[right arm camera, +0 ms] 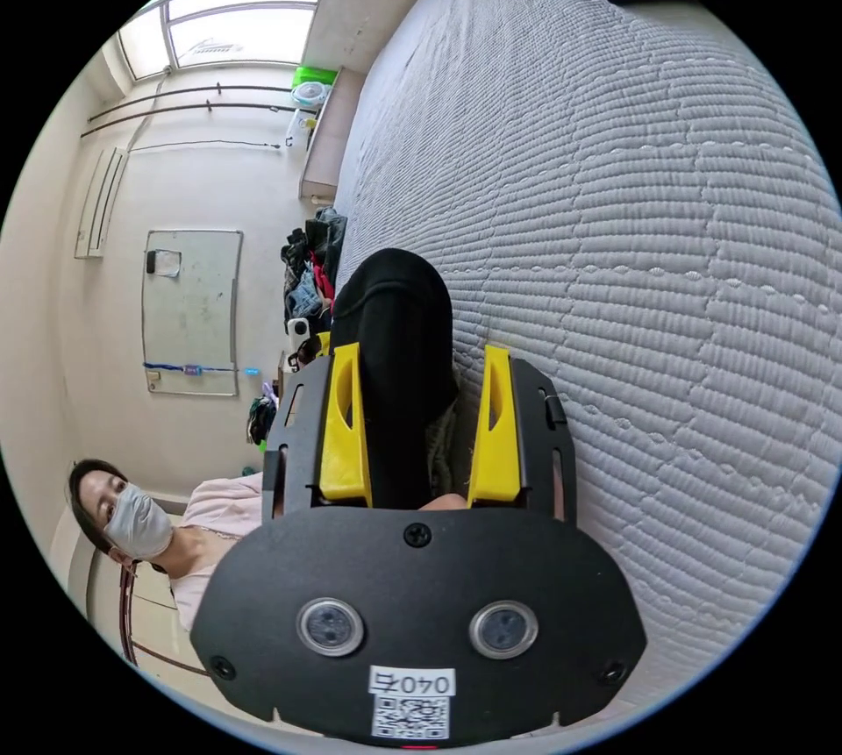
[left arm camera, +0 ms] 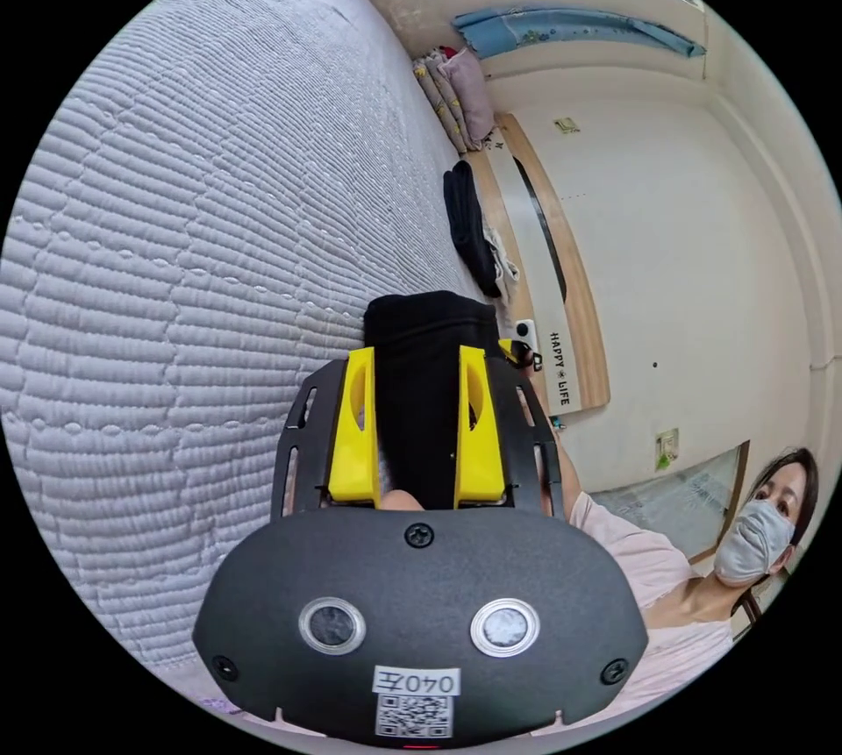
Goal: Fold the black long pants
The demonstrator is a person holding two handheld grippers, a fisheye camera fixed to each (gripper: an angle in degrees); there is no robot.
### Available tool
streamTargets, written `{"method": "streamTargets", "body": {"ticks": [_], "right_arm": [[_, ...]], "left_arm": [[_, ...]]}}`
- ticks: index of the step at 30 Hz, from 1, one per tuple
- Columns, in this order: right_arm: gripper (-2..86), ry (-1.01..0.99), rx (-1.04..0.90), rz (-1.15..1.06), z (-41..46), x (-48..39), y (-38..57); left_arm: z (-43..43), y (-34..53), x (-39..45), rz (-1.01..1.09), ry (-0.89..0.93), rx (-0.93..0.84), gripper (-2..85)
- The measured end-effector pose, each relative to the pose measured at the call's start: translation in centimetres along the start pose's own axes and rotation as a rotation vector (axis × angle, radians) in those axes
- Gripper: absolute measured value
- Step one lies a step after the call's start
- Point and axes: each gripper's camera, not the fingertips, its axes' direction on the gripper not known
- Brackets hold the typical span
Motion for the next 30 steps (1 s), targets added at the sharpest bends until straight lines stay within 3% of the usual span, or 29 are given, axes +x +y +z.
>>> {"method": "streamTargets", "body": {"ticks": [3, 6, 9, 18, 20, 26, 30], "right_arm": [[18.3, -0.029, -0.017, -0.002, -0.5, 1.5, -0.5], [18.3, -0.110, -0.050, -0.024, 0.3, 2.6, -1.4], [18.2, -0.061, -0.095, -0.022, 1.5, 3.0, -2.6], [16.5, -0.121, -0.080, 0.009, 0.9, 5.8, -2.8], [15.2, -0.135, -0.088, -0.017, 1.1, 5.6, -2.7], [10.0, -0.161, 0.014, -0.248, -1.4, 1.3, 1.3], [9.1, -0.111, 0.030, -0.471, -3.2, -5.1, 6.9]], "left_arm": [[-2.4, -0.7, -0.1, 0.015, -0.040, 0.027, 10.3], [-2.0, -1.7, 0.0, 0.028, -0.024, -0.060, 11.7], [-0.6, -2.4, 0.4, 0.035, -0.012, -0.107, 13.2], [-1.4, -3.6, 1.5, 0.030, -0.072, -0.120, 10.7], [-1.4, -3.5, 2.5, 0.080, -0.114, -0.143, 8.7], [-3.9, -1.3, 5.5, 0.265, 0.096, -0.110, 2.4], [-6.2, 2.4, 11.7, 0.593, 0.194, -0.151, 1.9]]}}
